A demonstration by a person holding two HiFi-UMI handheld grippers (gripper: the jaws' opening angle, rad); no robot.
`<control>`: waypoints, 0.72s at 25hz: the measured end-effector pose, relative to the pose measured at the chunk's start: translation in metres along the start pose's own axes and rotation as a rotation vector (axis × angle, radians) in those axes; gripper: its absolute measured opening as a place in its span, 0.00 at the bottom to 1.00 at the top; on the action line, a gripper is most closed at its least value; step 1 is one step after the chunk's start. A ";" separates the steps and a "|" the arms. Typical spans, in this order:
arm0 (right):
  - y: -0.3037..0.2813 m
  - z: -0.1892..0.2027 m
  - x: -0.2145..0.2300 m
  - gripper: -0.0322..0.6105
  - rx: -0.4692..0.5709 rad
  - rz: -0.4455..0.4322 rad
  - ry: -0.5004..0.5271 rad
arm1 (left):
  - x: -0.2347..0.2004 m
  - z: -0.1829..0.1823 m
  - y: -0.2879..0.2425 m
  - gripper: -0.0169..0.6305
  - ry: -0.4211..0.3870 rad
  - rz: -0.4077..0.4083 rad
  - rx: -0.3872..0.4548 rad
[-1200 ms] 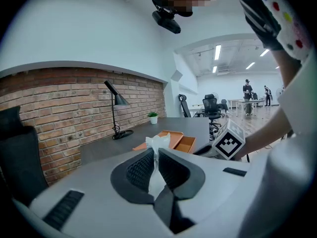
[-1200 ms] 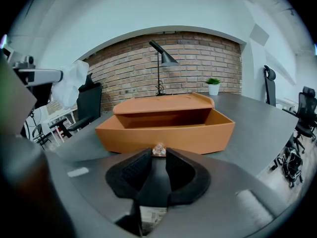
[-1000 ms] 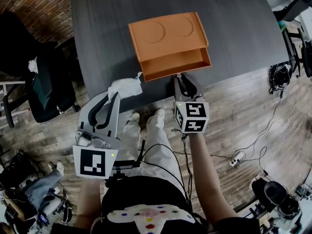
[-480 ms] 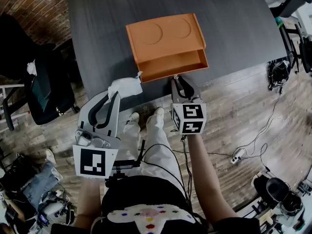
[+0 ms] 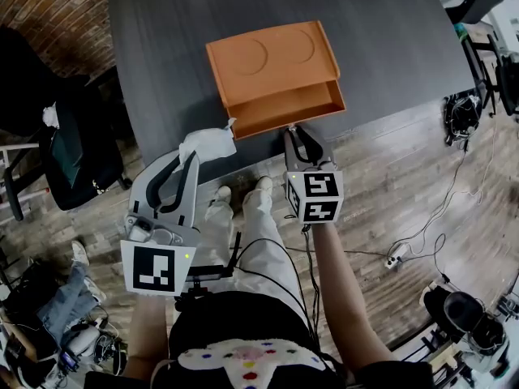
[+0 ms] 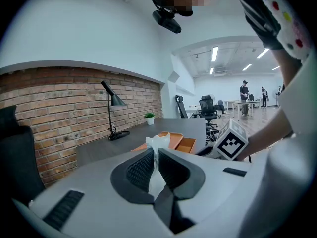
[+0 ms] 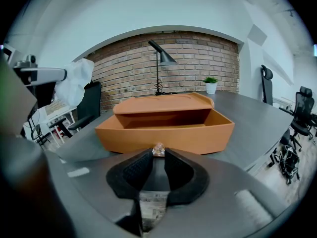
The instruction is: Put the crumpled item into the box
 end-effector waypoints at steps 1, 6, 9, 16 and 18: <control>0.002 0.001 0.000 0.18 -0.002 0.003 -0.001 | 0.000 0.000 0.000 0.07 0.002 0.001 -0.001; 0.013 0.011 0.000 0.18 -0.012 0.011 -0.016 | 0.002 0.001 -0.003 0.07 0.004 0.011 -0.003; 0.019 0.015 -0.002 0.18 -0.017 0.012 -0.025 | 0.004 0.001 -0.005 0.07 0.005 0.017 -0.003; 0.024 0.022 -0.002 0.18 -0.016 0.012 -0.064 | 0.006 -0.002 -0.008 0.07 -0.001 0.032 0.004; 0.027 0.020 -0.004 0.18 -0.003 0.019 -0.073 | 0.006 -0.003 -0.008 0.07 -0.007 0.038 0.000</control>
Point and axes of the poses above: the fingertips, and each gripper's own axes: y backward along the fingers, x to its right, z out of its underside, the point moved 10 cm from there along y, backward along the fingers, and after that the axes turned 7 degrees about -z, right-handed, at the moved point
